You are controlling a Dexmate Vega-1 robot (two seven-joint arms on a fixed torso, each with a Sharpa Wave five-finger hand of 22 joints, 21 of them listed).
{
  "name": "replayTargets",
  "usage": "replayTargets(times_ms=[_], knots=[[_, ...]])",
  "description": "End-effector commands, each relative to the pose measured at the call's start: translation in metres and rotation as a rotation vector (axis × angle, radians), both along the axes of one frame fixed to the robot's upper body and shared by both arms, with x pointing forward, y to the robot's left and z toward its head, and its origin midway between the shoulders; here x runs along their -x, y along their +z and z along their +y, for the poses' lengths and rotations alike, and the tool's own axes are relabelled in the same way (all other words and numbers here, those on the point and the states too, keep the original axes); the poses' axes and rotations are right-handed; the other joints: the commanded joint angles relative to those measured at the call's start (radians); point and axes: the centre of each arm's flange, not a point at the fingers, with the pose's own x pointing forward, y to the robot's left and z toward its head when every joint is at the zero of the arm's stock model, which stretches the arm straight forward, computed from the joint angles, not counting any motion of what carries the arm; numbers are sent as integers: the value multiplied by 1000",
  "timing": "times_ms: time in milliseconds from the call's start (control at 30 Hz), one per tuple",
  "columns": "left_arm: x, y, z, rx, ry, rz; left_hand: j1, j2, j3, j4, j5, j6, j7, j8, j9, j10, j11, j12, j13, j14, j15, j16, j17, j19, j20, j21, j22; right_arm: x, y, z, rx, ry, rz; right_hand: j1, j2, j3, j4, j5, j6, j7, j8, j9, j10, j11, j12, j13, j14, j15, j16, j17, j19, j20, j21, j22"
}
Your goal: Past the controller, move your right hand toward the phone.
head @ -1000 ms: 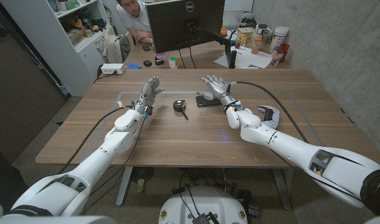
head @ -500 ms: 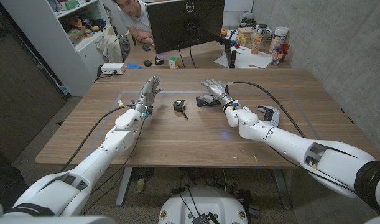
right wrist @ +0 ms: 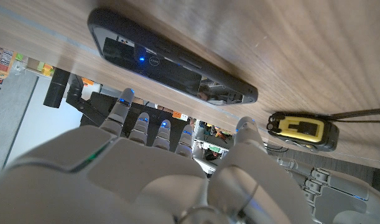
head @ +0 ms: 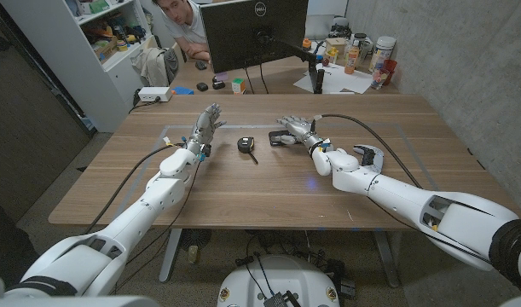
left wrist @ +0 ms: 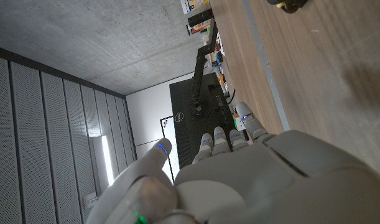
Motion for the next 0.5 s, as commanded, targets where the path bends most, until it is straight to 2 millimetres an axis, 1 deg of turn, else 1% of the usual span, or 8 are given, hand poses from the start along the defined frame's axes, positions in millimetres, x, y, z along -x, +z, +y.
replayTargets(times_ms=[33,233,500], knots=[[-2,0,-2,1,1,6,4,87,7,0,4,-2,-2,3,5,-9,1,4,4,-15,-1,4,2,-157,0,-3,4,0,1,-1,1,22,16,-12,4,-5,4,-1,7,-5,6,3,8,2,4,5,7,2,6,2,10,4,-4,4],[-2,0,-3,1,1,3,5,87,7,0,4,-3,-2,2,5,-9,1,4,4,-15,-1,4,2,-158,1,-4,4,-1,1,1,4,27,20,-16,6,-7,5,0,7,-4,6,3,13,6,5,4,9,1,6,1,13,4,-6,4],[-3,0,-2,3,-2,4,5,87,7,0,4,-4,-1,2,5,-9,1,4,4,-15,-3,4,2,-157,0,-5,5,-2,2,0,0,28,25,-19,8,-9,6,1,7,-4,6,3,15,5,5,4,10,0,6,1,15,4,-8,4]])
